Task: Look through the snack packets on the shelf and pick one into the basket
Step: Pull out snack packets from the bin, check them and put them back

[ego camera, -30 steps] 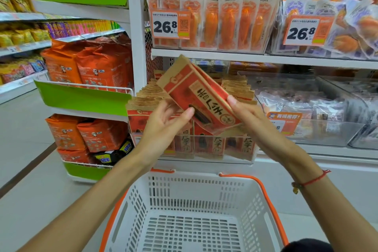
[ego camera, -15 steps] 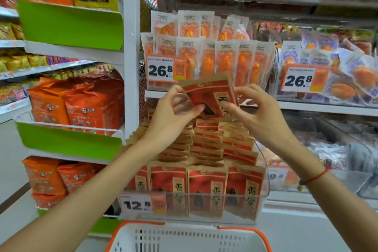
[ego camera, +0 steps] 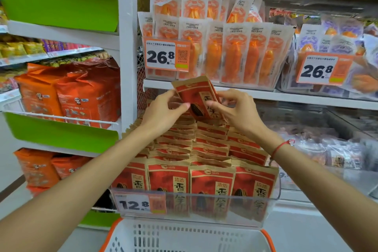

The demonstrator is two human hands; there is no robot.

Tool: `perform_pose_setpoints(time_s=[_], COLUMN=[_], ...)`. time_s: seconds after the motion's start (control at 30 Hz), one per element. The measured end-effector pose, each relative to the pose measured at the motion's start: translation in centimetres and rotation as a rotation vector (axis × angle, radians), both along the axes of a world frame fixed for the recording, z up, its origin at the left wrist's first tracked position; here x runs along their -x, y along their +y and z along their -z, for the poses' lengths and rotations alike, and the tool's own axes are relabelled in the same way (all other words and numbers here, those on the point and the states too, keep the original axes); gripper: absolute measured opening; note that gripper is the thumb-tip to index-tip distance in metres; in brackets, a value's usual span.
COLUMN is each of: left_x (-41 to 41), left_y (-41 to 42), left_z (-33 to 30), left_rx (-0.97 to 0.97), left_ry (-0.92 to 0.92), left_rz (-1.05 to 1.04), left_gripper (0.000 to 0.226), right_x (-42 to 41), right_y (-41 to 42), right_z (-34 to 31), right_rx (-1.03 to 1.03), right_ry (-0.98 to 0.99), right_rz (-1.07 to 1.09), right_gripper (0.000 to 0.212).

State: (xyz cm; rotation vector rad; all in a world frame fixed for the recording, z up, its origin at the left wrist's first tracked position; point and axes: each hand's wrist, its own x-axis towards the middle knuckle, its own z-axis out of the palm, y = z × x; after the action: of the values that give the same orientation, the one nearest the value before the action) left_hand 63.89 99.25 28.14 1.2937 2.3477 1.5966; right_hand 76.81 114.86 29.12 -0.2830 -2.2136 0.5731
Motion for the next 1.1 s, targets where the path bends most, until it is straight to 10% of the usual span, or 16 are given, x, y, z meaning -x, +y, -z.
perform_pose_setpoints(time_s=[0.47,0.73,1.1], left_x=[-1.2,-1.2,-0.9], left_y=[3.1,2.2,3.2], left_z=[-0.7,0.0,0.5], left_rx=[0.397,0.299,0.669], left_ry=[0.337,0.484,0.672], left_rz=[-0.114,-0.050,0.061], left_gripper=[0.035,0.039,0.044], right_x=[-1.5,-1.6,-1.3], right_y=[1.2,1.9,0.8], right_z=[-0.1,0.9,0.7], right_rx=[0.024,-0.259,-0.462], right_ry=[0.041,-0.359,-0.548], right_rz=[0.088,0.234,0.169], right_gripper=[0.017,0.017,0.031])
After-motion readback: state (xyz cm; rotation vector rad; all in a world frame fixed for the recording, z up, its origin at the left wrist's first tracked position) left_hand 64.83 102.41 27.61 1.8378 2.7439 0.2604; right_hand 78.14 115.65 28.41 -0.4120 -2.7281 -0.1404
